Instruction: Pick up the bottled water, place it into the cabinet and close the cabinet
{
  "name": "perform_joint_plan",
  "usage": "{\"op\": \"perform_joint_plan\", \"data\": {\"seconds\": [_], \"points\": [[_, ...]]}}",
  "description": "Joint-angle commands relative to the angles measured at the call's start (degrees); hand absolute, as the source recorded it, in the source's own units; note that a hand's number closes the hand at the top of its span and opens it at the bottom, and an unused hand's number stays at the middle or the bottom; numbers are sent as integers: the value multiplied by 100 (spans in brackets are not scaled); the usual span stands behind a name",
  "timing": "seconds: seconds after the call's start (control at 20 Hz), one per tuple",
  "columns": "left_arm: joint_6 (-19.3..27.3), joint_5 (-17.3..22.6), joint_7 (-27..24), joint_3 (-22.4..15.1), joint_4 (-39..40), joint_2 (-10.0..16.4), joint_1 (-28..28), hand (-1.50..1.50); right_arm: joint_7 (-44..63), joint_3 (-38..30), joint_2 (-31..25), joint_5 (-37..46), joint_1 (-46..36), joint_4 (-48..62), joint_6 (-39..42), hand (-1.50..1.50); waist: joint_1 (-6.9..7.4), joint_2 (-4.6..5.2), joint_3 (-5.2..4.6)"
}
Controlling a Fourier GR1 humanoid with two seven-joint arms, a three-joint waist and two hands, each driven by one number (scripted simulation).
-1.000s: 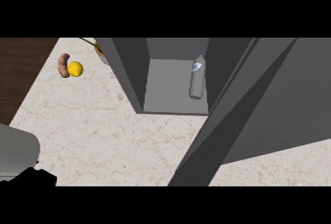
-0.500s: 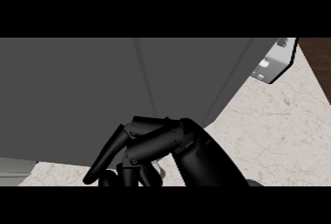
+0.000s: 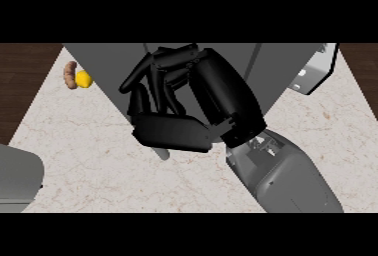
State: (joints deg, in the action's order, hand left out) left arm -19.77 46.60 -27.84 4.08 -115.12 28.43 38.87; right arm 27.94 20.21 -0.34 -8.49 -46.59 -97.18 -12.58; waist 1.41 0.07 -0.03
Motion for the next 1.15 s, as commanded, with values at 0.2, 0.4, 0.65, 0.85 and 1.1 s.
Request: {"op": "perform_joint_plan", "data": {"seconds": [0.2,0.4,0.65,0.85,1.1], "points": [[-519,44,37,317,185,-107,124,150,-1110,-449,34,-179,-560,2102,335,150,39,17,1],[-446,272,194,456,375,-40,-184,150,-1008,-1004,-149,-300,-978,2609,760,150,21,35,-2],[-335,302,423,399,50,30,-136,150,-1391,-893,-38,0,-822,3031,462,150,114,68,-1],[-458,275,333,332,196,-40,-313,150,-1612,-984,-252,-89,-800,3235,532,150,130,109,-7],[-411,381,465,419,66,53,-337,150,-1681,-932,-264,-118,-790,3361,489,150,127,92,-3]]}}
